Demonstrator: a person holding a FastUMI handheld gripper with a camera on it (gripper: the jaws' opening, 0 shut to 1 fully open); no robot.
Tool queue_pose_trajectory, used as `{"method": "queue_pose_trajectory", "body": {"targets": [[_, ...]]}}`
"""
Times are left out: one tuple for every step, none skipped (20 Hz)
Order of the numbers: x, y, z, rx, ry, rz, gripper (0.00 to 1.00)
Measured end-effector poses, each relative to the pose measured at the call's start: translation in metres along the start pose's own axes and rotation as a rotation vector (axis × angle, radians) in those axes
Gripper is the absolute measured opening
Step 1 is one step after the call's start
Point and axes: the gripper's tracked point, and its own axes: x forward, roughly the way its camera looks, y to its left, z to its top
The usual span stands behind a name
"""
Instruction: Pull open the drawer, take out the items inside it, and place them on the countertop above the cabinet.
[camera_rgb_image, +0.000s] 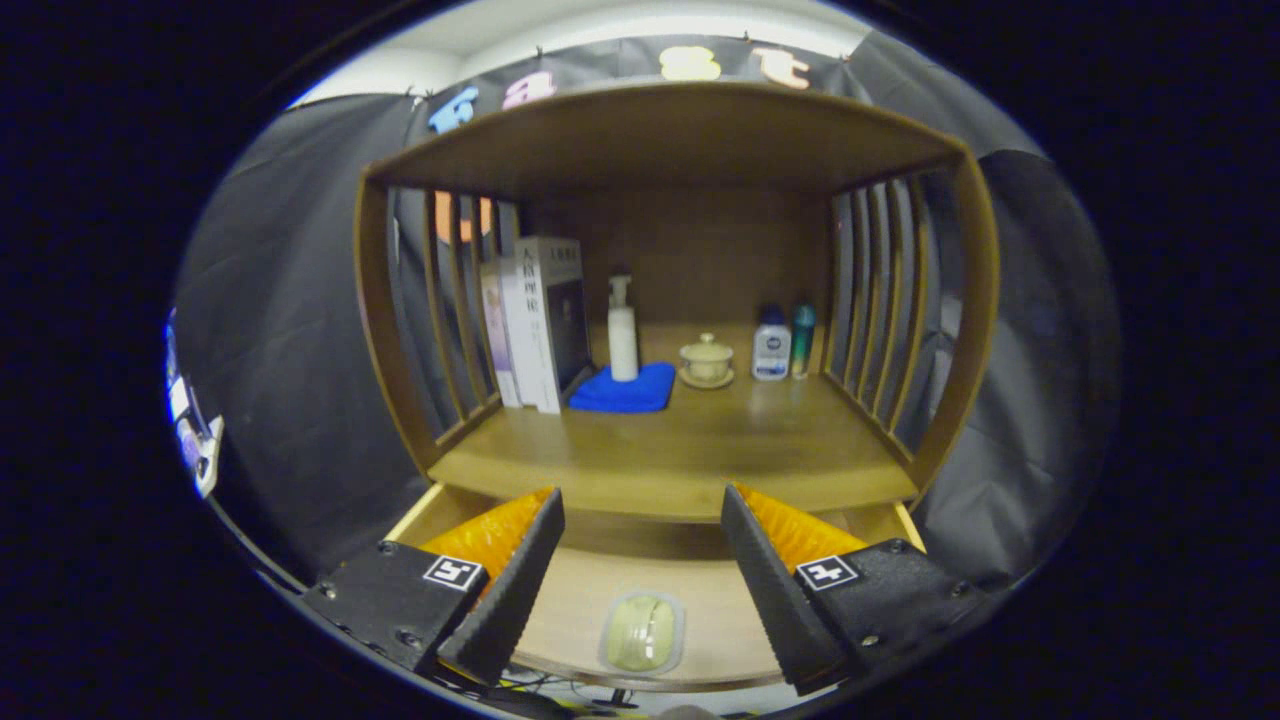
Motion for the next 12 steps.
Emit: {"method": "queue_pose_trajectory", "body": {"targets": [[0.011,0.004,-0.006,-0.012,0.059,0.002,0.99],[0.020,0.009,-0.014,-0.007,0.127,0.014,0.99],[0.026,0.013,-0.024,0.009,0.210,0.030,0.99],[0.032,0.012,-0.036,0.027,0.289,0.027,0.99],[0.039,0.014,-0.049,0.028,0.359,0.036,0.99],[0.046,0.014,-0.061,0.025,0.426,0.032,0.96],[0.053,0.015,-0.075,0.019,0.477,0.013,0.94],[0.056,0.014,-0.084,-0.001,0.519,0.005,0.92],[0.060,0.009,-0.092,-0.014,0.545,-0.008,0.91],[0.062,0.007,-0.102,-0.016,0.576,-0.016,0.90],[0.061,0.007,-0.114,-0.008,0.617,-0.014,0.89],[0.061,0.007,-0.125,0.013,0.653,-0.013,0.85]]}}
